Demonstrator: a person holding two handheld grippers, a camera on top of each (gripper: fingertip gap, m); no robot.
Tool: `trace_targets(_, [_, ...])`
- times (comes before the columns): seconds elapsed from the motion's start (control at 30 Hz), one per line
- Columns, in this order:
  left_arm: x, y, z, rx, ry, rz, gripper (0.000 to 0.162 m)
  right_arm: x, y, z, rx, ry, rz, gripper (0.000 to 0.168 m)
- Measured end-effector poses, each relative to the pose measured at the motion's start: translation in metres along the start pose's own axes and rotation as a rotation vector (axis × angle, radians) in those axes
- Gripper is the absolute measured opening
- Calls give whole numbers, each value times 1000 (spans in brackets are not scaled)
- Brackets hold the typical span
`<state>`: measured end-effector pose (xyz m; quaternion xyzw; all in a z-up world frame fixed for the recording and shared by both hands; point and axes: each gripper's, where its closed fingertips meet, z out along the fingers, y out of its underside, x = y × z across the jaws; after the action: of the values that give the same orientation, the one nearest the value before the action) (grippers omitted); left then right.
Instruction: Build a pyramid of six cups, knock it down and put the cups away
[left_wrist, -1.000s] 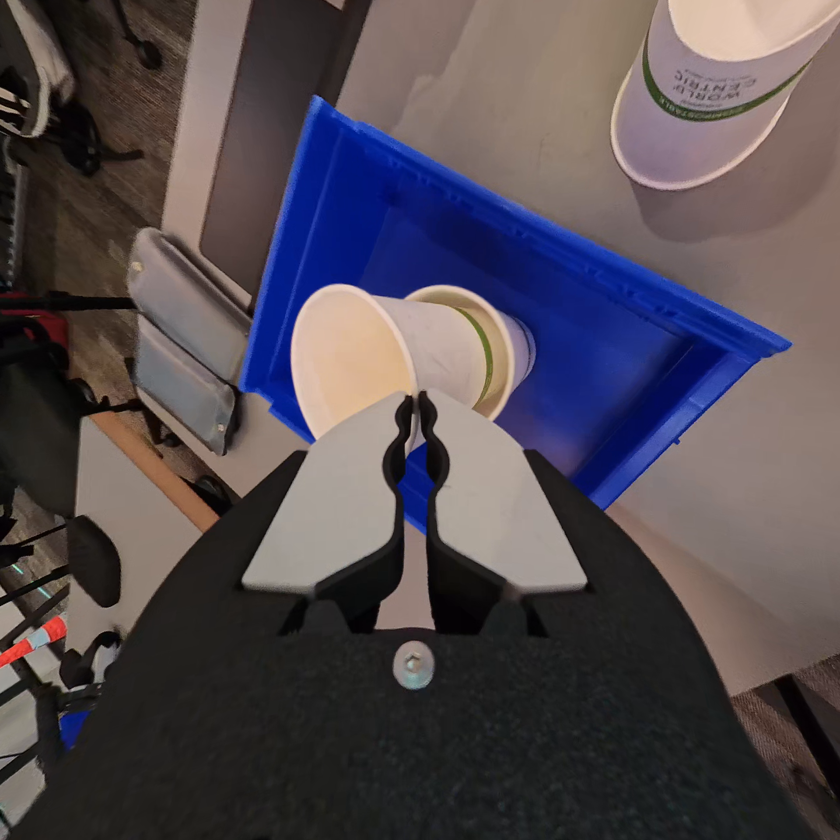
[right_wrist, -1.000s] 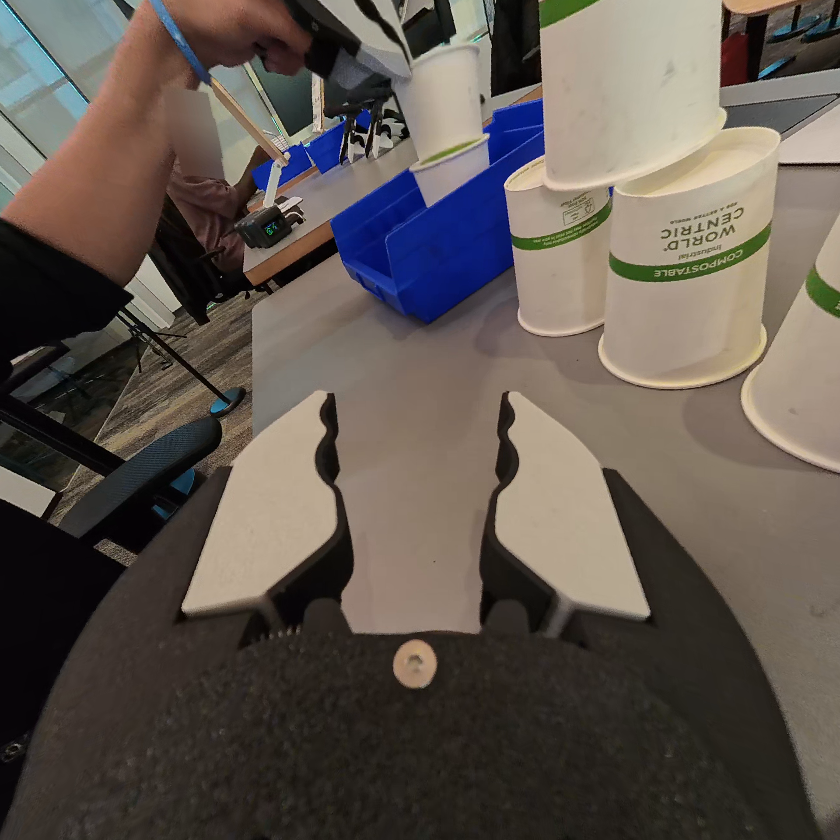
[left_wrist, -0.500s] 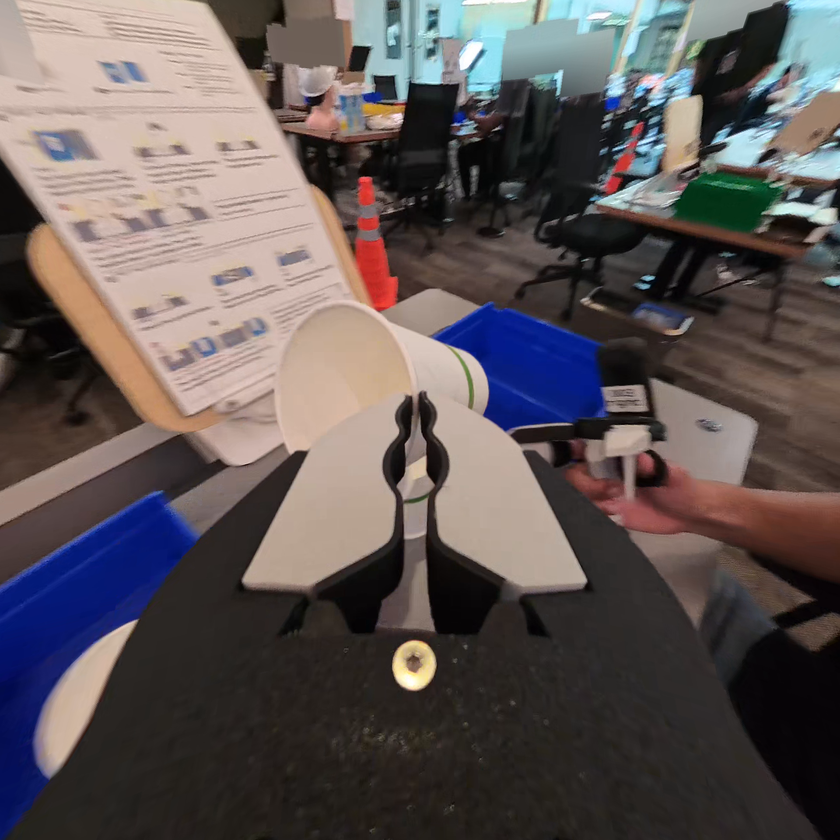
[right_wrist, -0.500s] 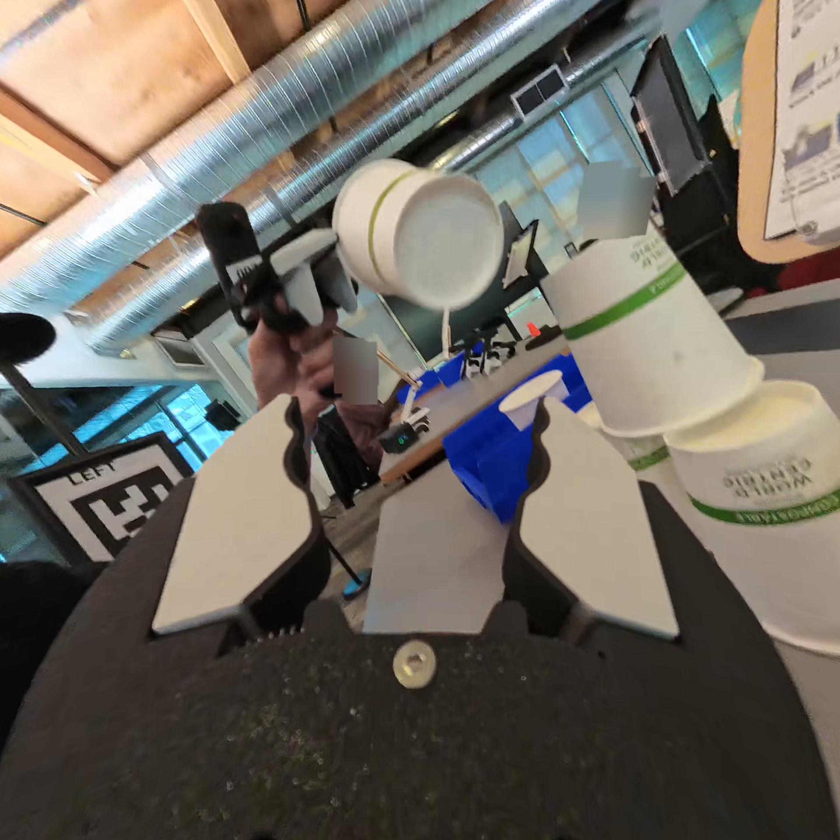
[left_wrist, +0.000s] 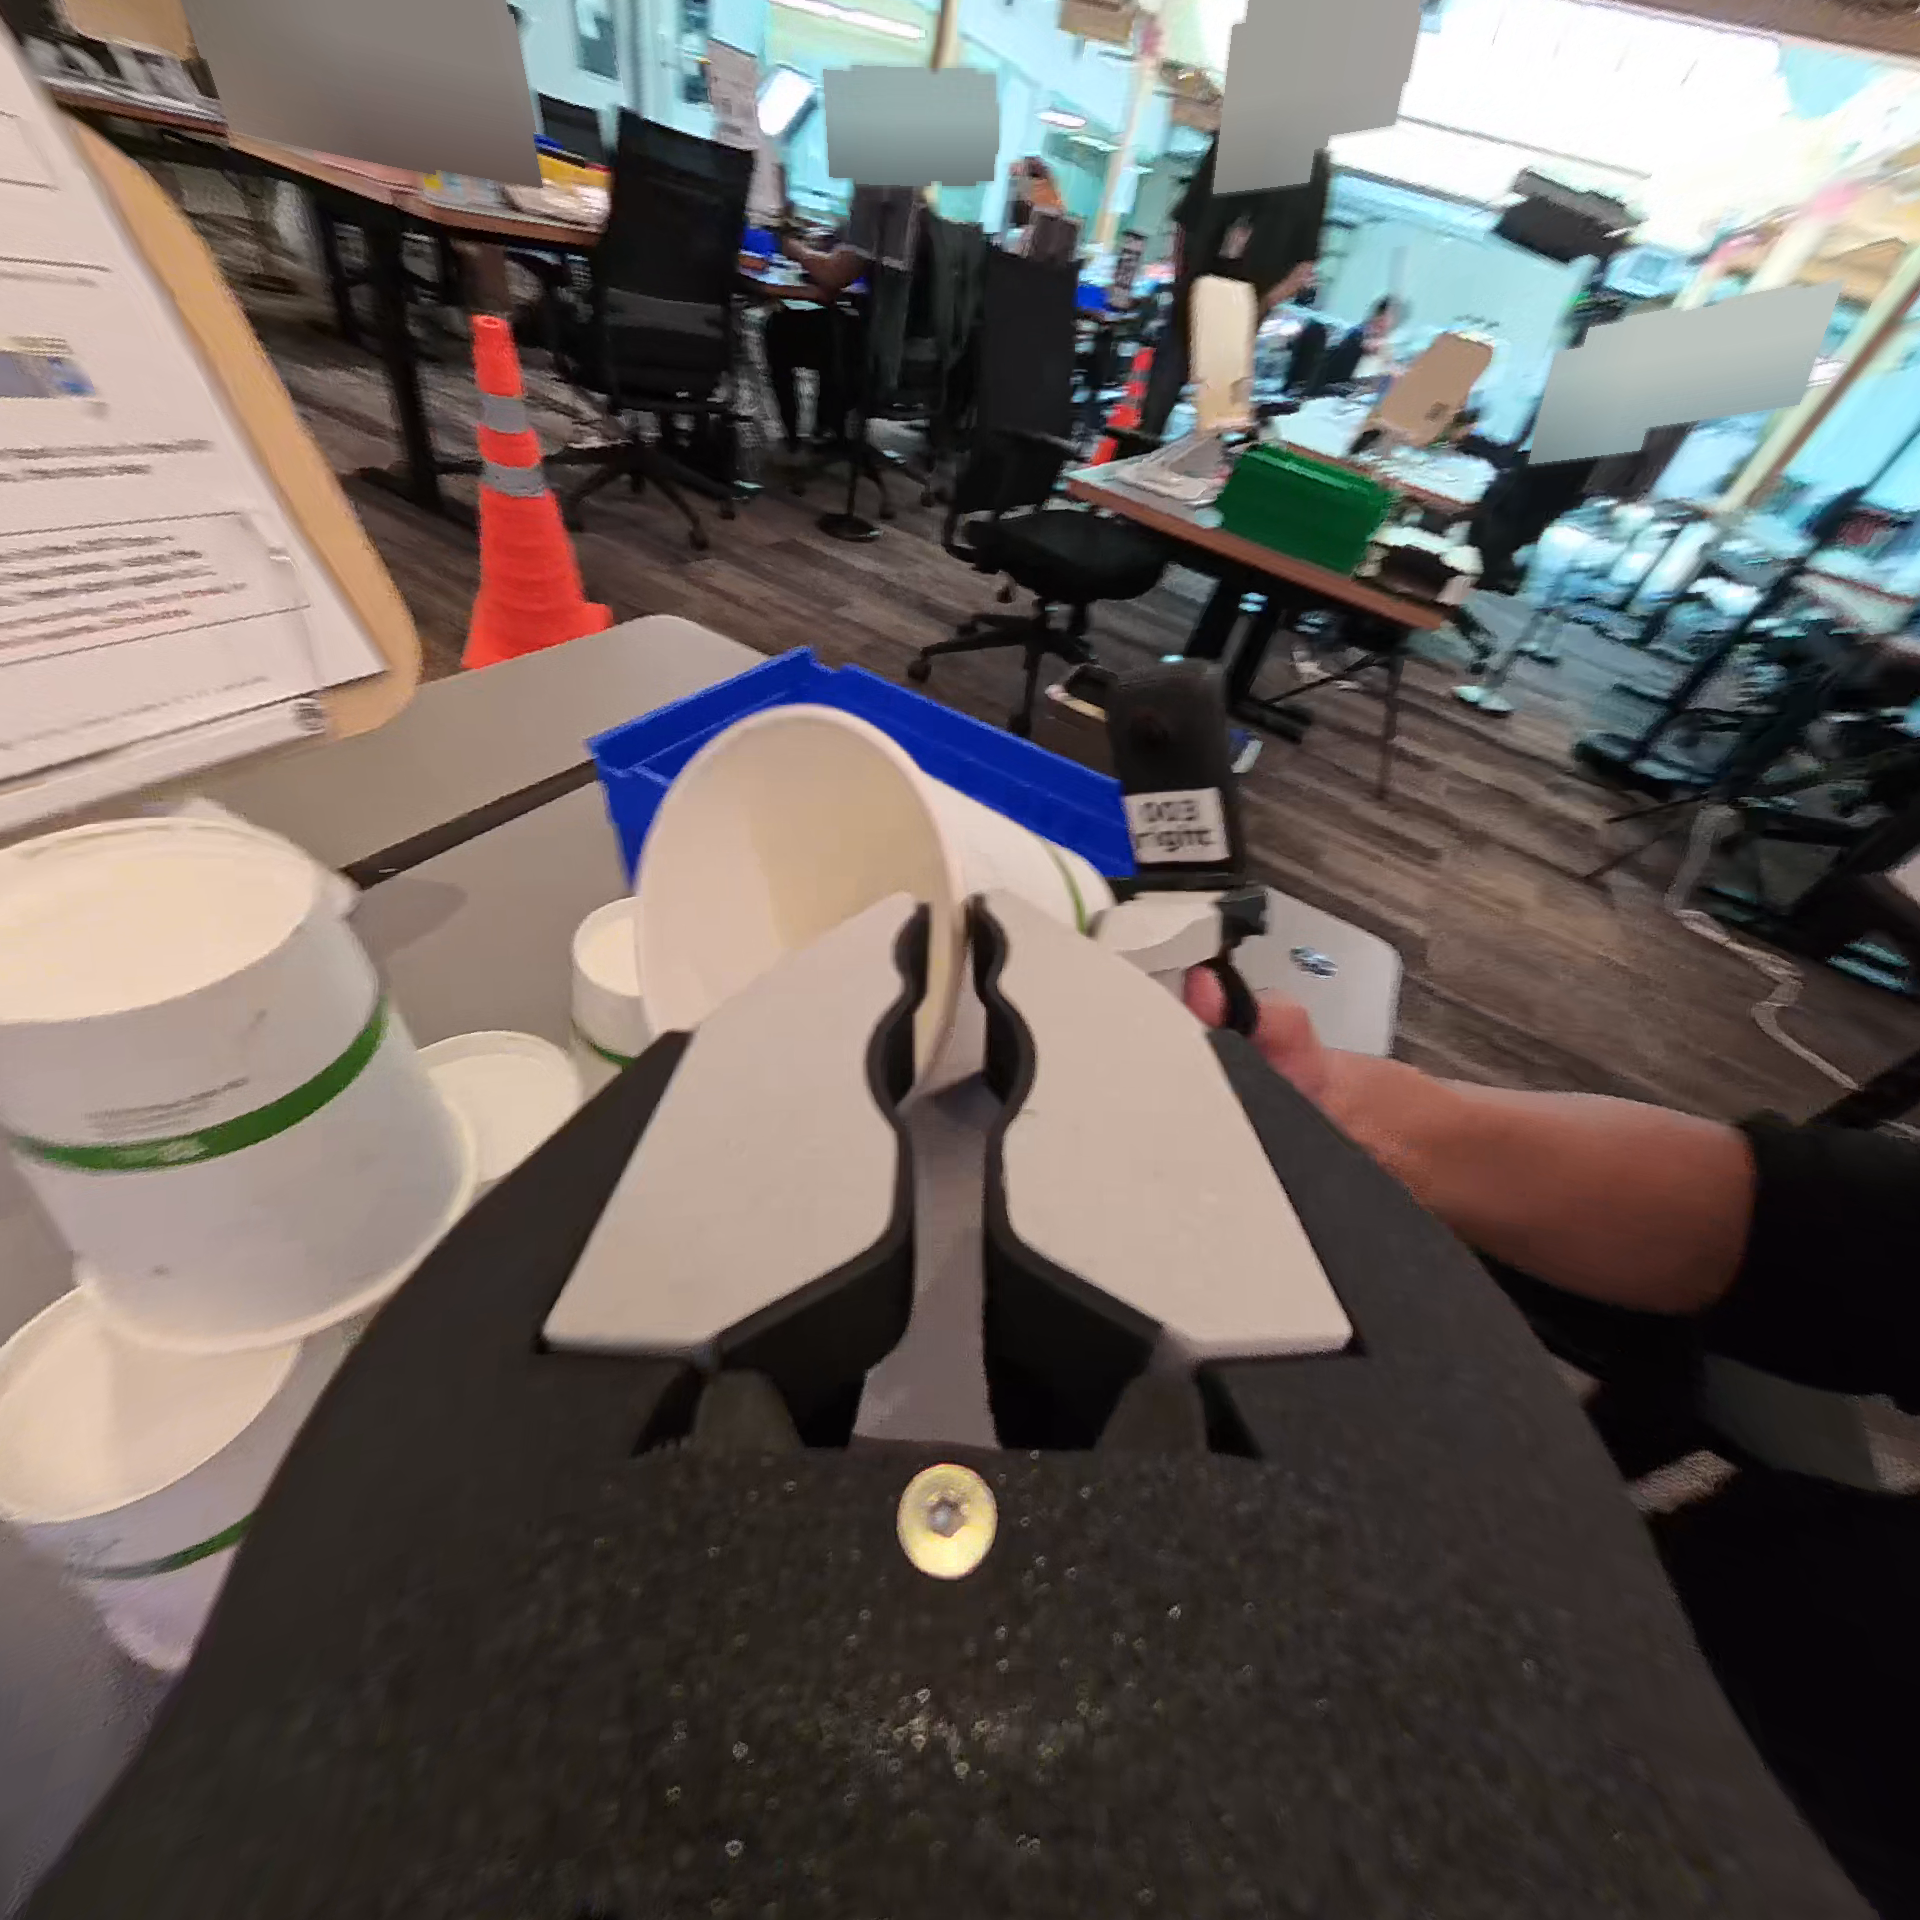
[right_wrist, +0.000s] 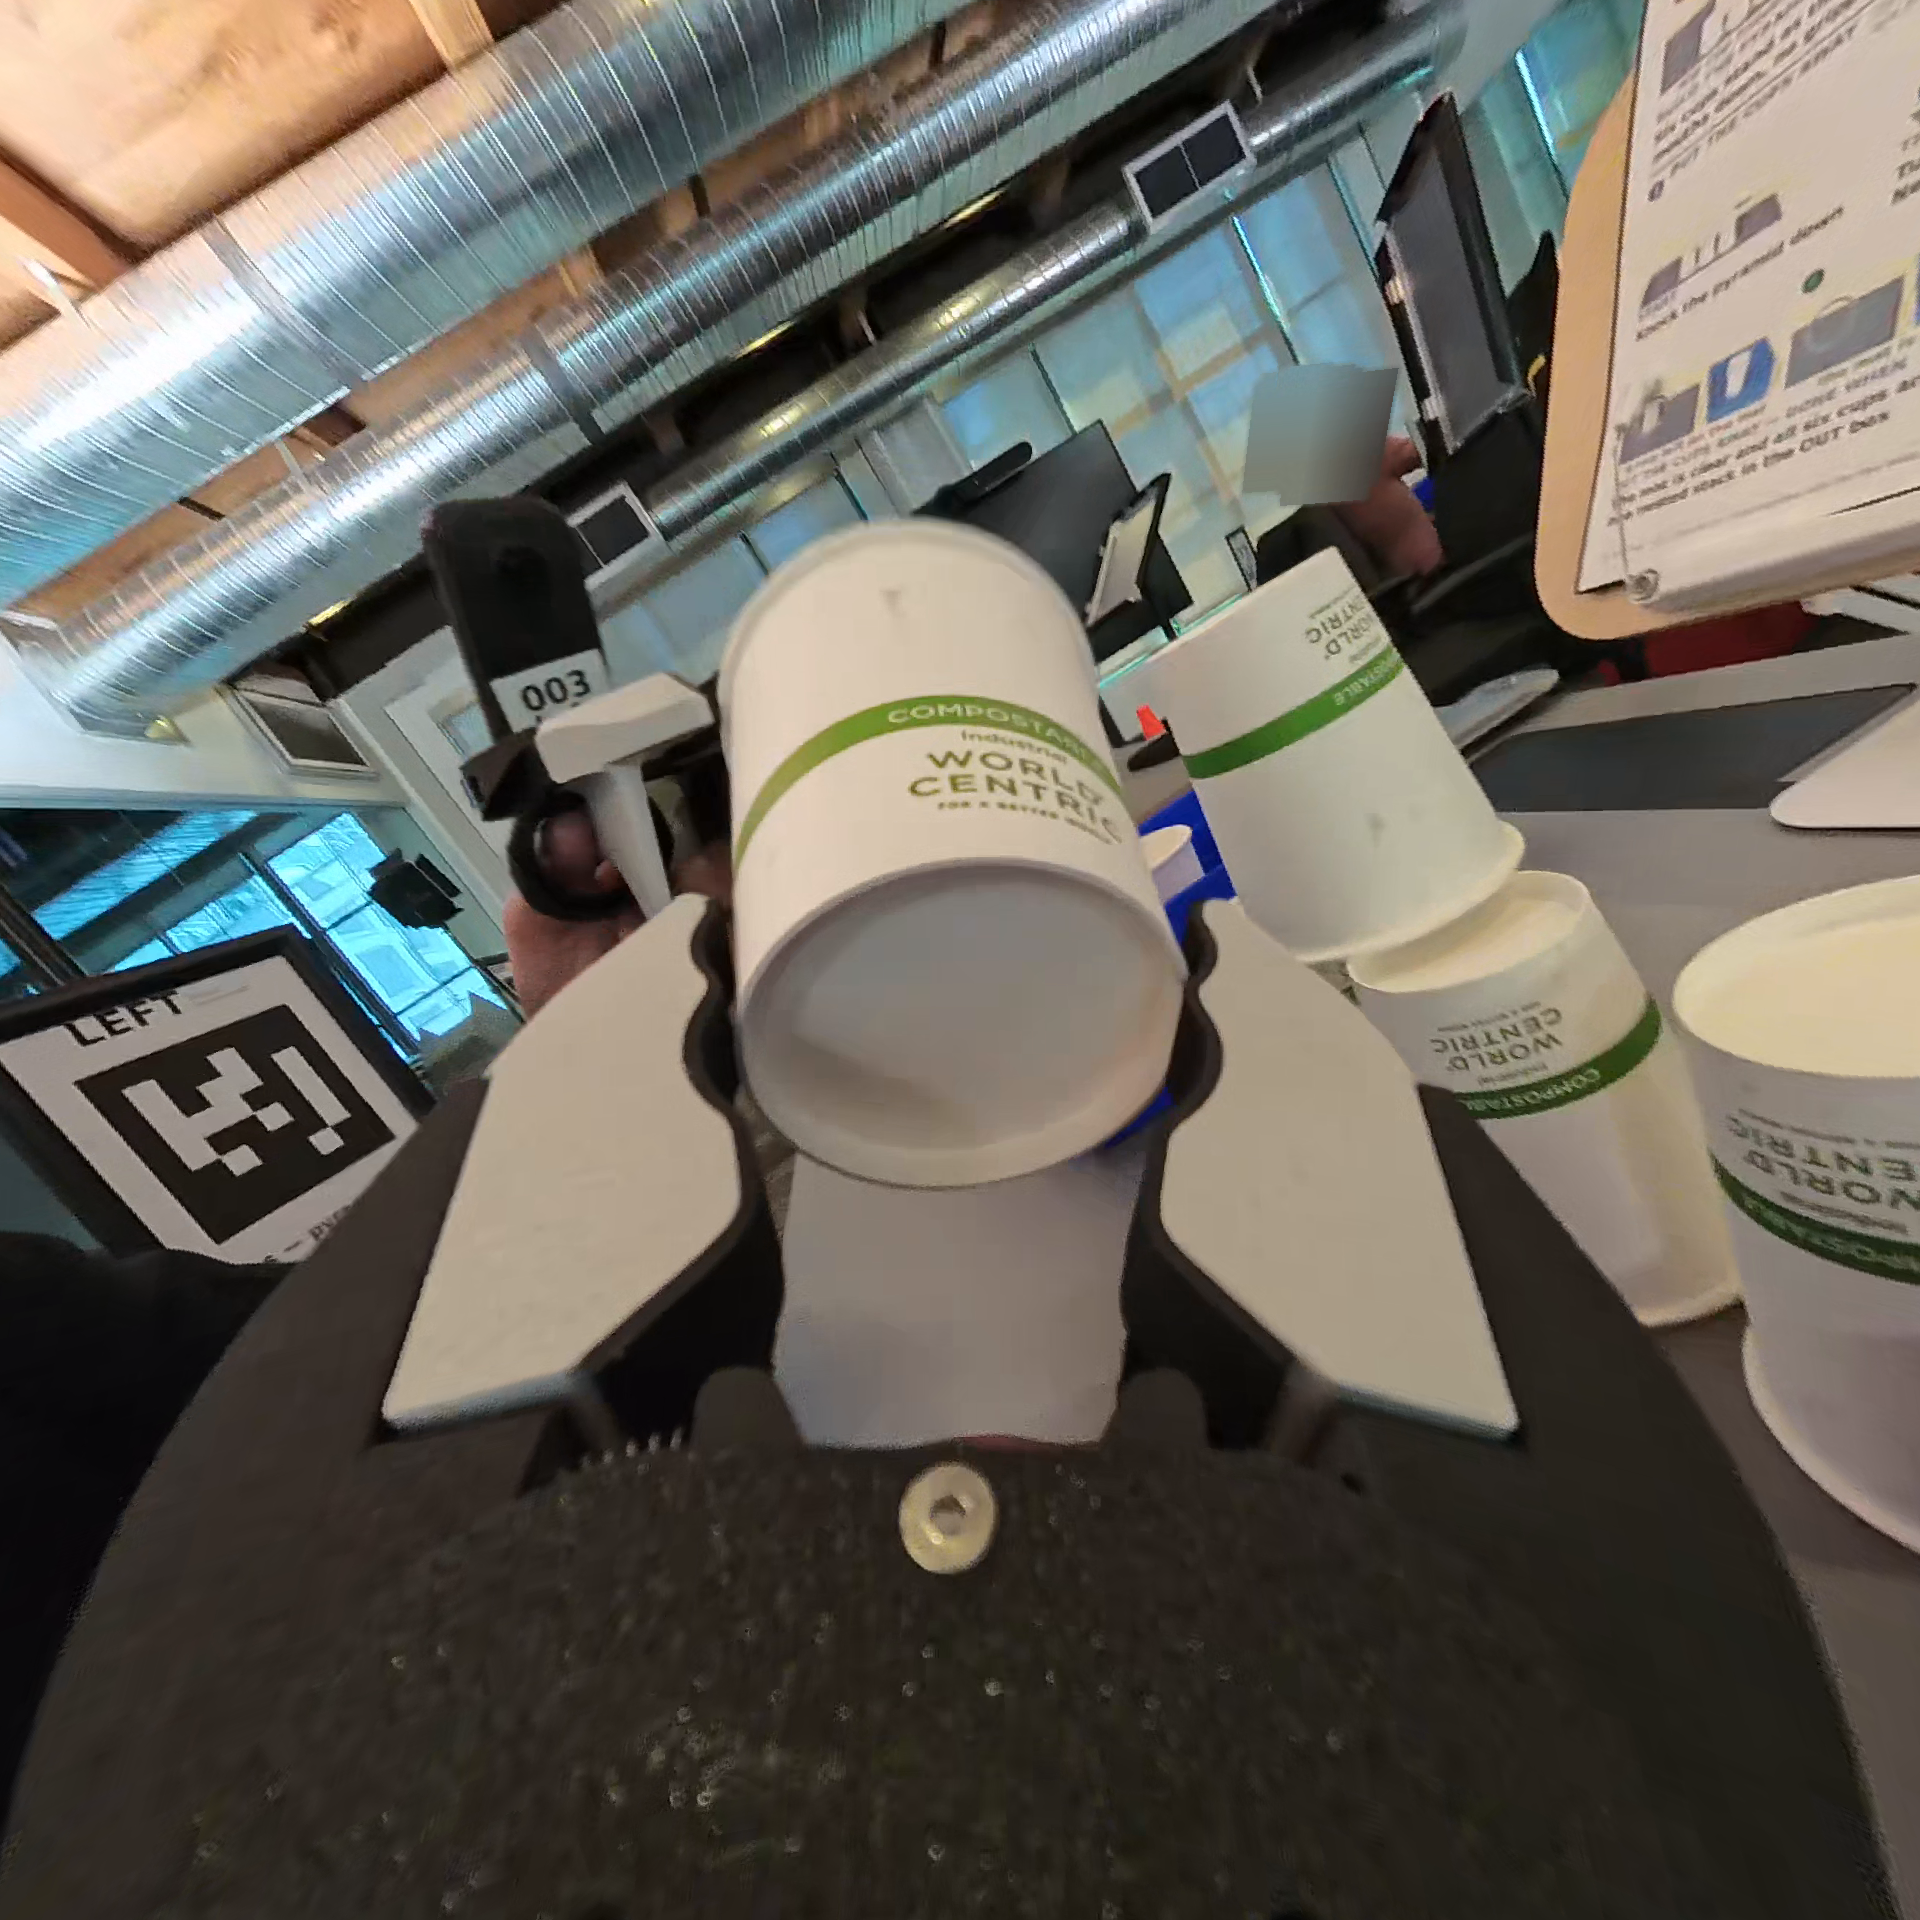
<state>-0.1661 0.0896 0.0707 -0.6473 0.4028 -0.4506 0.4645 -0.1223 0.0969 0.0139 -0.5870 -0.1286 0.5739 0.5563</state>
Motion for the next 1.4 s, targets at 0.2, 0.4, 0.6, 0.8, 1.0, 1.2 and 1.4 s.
trace_targets(0.2, [-28, 63, -27, -77, -329, 84, 60, 4, -65, -20, -54, 186, -236, 81])
trace_targets(0.4, [0, 197, -21, -292, -275, 25, 53, 23, -156, -1, -506, 502, -639, 81])
trace_targets(0.6, [6, 222, -14, -375, -262, 93, 53, 80, -147, 37, -1218, 524, -724, 82])
trace_targets(0.8, [14, 217, -17, -337, -186, -4, 51, 122, -83, 34, -1649, 526, -630, 82])
trace_targets(1.0, [7, 213, -24, -335, -207, 28, 50, 137, -46, 40, -1736, 500, -594, 82])
trace_targets(1.2, [8, 208, -25, -334, -200, 37, 50, 138, -36, 45, -1779, 486, -544, 82])
trace_targets(1.4, [9, 214, -23, -357, -195, 45, 52, 135, -34, 52, -1793, 467, -586, 83])
